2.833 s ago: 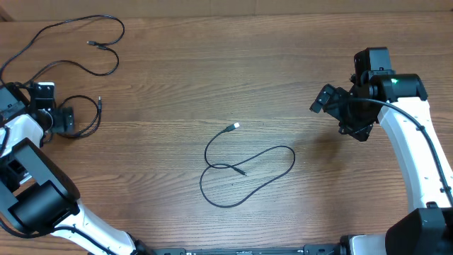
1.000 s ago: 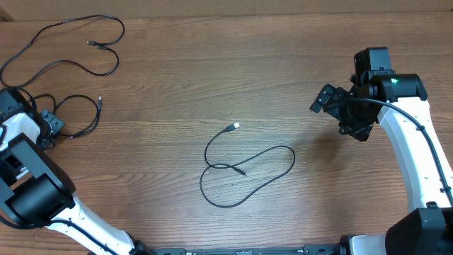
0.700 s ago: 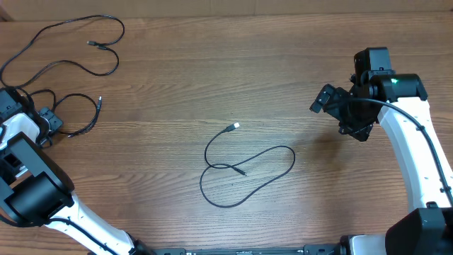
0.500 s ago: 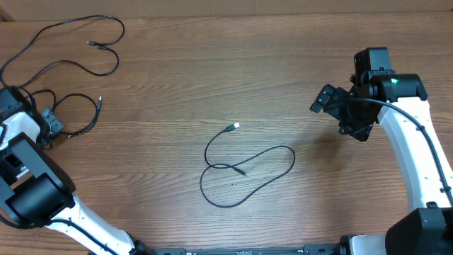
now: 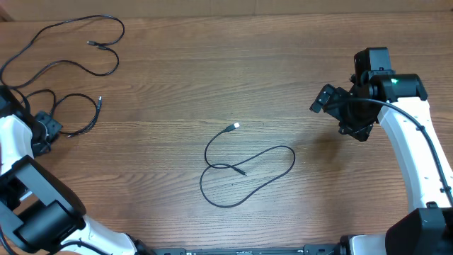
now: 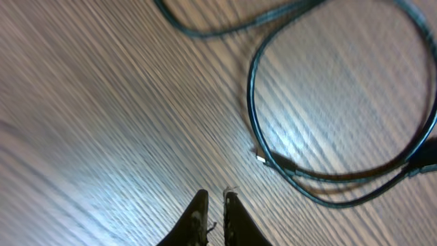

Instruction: Untangle cables

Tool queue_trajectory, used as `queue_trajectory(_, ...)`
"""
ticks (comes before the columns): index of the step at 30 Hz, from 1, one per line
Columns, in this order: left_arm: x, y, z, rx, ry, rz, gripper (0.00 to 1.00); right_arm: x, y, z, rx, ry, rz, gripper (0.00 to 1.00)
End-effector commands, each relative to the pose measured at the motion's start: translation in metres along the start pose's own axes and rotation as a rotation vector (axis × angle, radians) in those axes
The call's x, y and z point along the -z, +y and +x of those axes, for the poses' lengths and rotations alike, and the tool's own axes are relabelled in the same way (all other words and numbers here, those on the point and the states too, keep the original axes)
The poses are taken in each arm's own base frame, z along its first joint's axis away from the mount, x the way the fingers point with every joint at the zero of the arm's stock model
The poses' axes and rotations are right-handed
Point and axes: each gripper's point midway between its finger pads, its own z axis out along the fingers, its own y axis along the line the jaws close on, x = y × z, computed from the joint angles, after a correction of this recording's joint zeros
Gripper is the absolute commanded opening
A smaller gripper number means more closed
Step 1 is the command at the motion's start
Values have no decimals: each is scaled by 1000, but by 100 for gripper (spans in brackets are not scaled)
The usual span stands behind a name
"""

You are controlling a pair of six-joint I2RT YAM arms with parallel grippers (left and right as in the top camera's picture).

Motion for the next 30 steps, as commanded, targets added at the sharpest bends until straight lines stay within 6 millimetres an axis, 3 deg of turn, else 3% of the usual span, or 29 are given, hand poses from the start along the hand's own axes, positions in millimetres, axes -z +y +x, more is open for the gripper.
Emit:
queue_trajectory(1,-22,-8,23,47,111,39,7,2,0,-2,7,-13,2,100)
queue_trajectory(5,-49,-4,47,52,217,5,4,2,0,-2,7,-13,2,100)
queue_trajectory(10,-62,-4,55,153,252,-10,4,2,0,-2,7,-13,2,100)
queue_trajectory(18,-67,-30,35,159,178,96,4,2,0,-2,7,-13,2,100)
queue_trajectory(24,-74,-48,34,116,153,110,4,2,0,-2,7,-13,2,100)
queue_trajectory(29,-80,-40,35,111,144,59,5,2,0,-2,7,-13,2,100)
queue_trajectory(30,-80,-36,35,110,141,35,9,2,0,-2,7,-13,2,100)
